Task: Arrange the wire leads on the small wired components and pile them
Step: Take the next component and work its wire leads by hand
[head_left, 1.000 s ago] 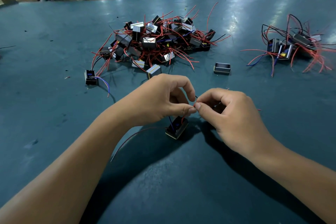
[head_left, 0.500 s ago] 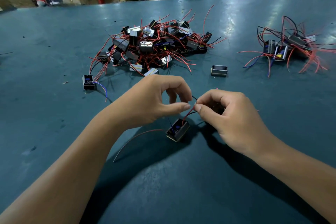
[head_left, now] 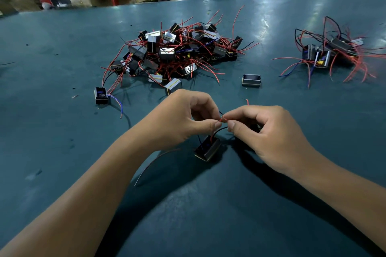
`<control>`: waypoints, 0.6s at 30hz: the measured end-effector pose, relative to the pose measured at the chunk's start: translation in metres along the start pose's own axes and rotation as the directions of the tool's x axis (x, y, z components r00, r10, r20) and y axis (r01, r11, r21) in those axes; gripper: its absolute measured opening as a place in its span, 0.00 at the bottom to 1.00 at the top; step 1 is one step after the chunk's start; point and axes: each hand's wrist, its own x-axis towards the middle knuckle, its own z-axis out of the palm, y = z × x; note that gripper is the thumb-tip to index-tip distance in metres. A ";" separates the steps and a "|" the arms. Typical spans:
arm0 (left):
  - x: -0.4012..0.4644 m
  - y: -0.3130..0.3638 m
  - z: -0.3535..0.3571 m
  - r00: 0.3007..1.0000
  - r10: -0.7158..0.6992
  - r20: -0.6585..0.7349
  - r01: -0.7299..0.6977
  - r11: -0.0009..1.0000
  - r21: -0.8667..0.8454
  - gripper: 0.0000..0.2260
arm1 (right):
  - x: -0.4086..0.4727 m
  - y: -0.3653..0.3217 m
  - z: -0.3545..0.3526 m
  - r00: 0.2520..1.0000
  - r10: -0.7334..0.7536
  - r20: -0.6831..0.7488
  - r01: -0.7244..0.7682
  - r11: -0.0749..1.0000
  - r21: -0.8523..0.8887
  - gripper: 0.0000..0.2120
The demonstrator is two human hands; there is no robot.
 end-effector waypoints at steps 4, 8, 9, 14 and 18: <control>0.000 -0.001 0.000 1.000 -0.012 0.000 0.012 1.000 -0.015 0.03 | 0.001 0.001 -0.001 1.000 0.006 0.003 -0.006 0.999 0.044 0.06; 0.000 -0.001 0.000 1.000 -0.024 -0.005 0.023 0.999 -0.049 0.07 | 0.001 0.002 0.003 1.000 -0.001 0.015 0.001 0.999 0.038 0.04; 0.000 -0.002 0.001 1.000 -0.029 -0.007 0.029 0.998 -0.057 0.07 | 0.001 0.002 0.004 1.000 -0.001 0.012 0.000 0.999 0.036 0.04; 0.000 -0.003 0.000 0.999 -0.038 0.002 0.038 0.997 -0.070 0.09 | 0.002 0.001 0.006 1.000 0.016 0.003 -0.016 0.999 0.038 0.05; 0.000 -0.004 0.000 0.999 -0.049 0.001 0.049 0.997 -0.067 0.09 | 0.002 0.002 0.007 1.000 0.029 0.003 -0.029 0.998 0.058 0.05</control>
